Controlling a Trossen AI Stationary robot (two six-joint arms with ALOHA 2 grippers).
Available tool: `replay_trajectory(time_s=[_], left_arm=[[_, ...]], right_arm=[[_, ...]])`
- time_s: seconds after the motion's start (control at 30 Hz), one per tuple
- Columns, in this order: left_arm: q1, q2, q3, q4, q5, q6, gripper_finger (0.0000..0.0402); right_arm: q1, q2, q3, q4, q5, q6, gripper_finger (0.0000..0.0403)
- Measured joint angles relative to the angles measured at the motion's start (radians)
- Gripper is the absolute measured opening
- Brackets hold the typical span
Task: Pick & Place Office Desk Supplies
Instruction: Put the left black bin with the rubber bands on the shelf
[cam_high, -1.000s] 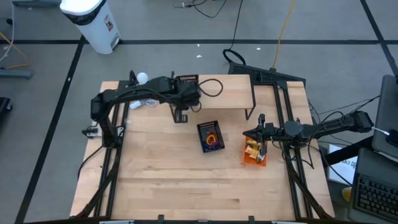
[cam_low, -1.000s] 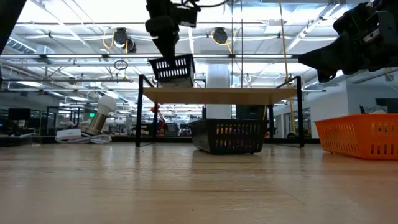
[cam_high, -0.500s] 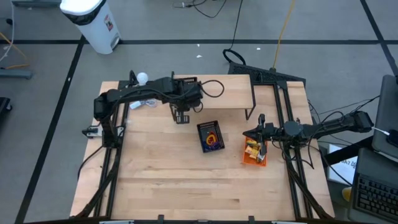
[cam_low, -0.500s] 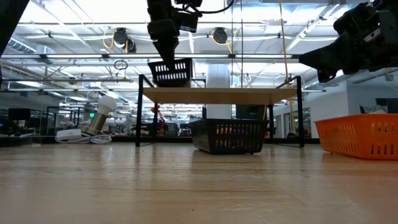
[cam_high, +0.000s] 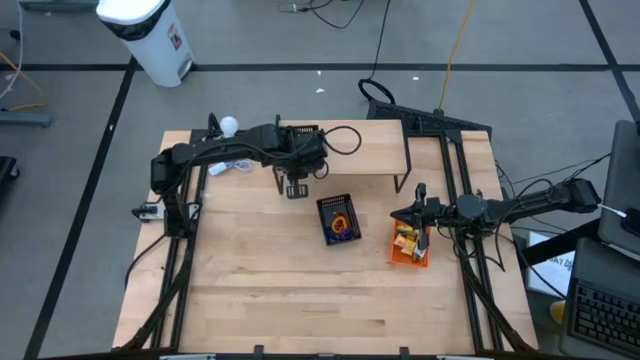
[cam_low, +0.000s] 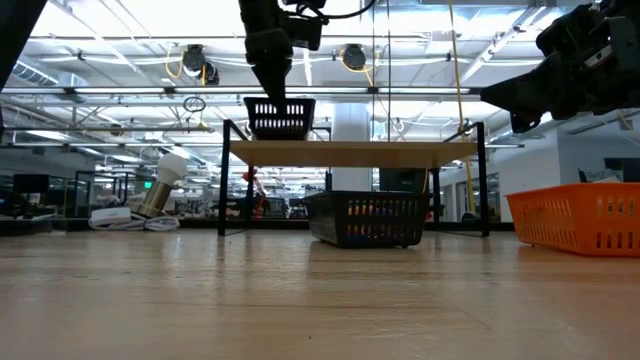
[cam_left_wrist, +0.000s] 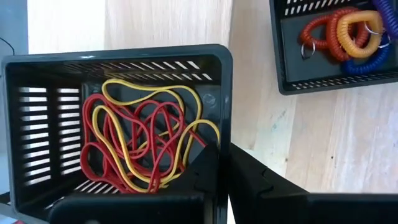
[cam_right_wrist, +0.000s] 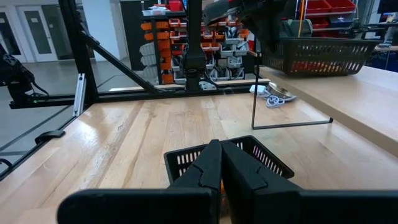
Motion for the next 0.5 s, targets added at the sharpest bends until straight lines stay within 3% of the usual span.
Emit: replay_trajectory(time_s=[0.4, 0.5], left_arm=[[0.000, 0.000, 0.000, 0.005, 0.061, 0.023, 0.0034], [0.000, 0.000, 0.000, 0.006, 0.078, 0.026, 0.0054]], right_arm=[[0.000, 0.000, 0.000, 0.000, 0.000, 0.000, 0.0000], [0.000, 0.000, 0.000, 0.000, 0.000, 0.000, 0.0000]])
